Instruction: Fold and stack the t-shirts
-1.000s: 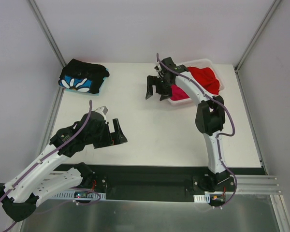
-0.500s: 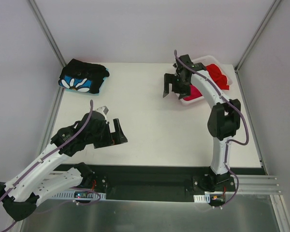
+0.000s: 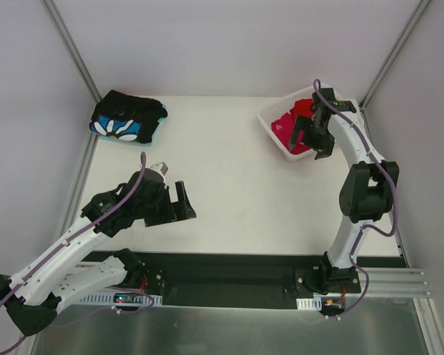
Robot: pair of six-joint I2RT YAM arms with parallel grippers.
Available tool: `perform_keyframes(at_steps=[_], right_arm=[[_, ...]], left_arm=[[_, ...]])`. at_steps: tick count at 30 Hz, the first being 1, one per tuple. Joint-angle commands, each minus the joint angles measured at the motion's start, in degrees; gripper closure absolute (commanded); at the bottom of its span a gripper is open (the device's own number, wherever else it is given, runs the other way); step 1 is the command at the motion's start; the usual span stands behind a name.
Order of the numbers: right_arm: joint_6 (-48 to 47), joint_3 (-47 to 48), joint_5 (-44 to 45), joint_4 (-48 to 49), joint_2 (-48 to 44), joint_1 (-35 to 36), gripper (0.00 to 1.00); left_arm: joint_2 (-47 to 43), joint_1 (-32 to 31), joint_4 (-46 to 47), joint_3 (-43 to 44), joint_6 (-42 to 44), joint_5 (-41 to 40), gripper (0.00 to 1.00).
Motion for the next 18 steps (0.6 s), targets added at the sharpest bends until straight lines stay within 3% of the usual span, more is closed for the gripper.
perform_keyframes(at_steps=[1, 10, 14, 18], right_arm=[[1.5, 0.7, -2.1, -0.8, -4.2, 0.0, 0.04], [2.4, 13.6, -0.4, -6.2, -2.1, 2.3, 0.04], [2.0, 8.5, 5.9, -6.4, -2.4, 2.3, 0.04], [1.4, 2.2, 2.9, -2.1, -2.4, 2.2, 0.04]], left_arm=[[-0.6, -0.5, 0.6, 1.8, 0.1, 0.0, 0.01], [-0.6, -0.5, 1.0, 1.5, -0.3, 0.3, 0.01], [-1.0, -0.4, 1.4, 1.1, -0.7, 0.3, 0.01], [-0.5, -0.5, 2.0, 0.7, -0.7, 0.7, 0.01]])
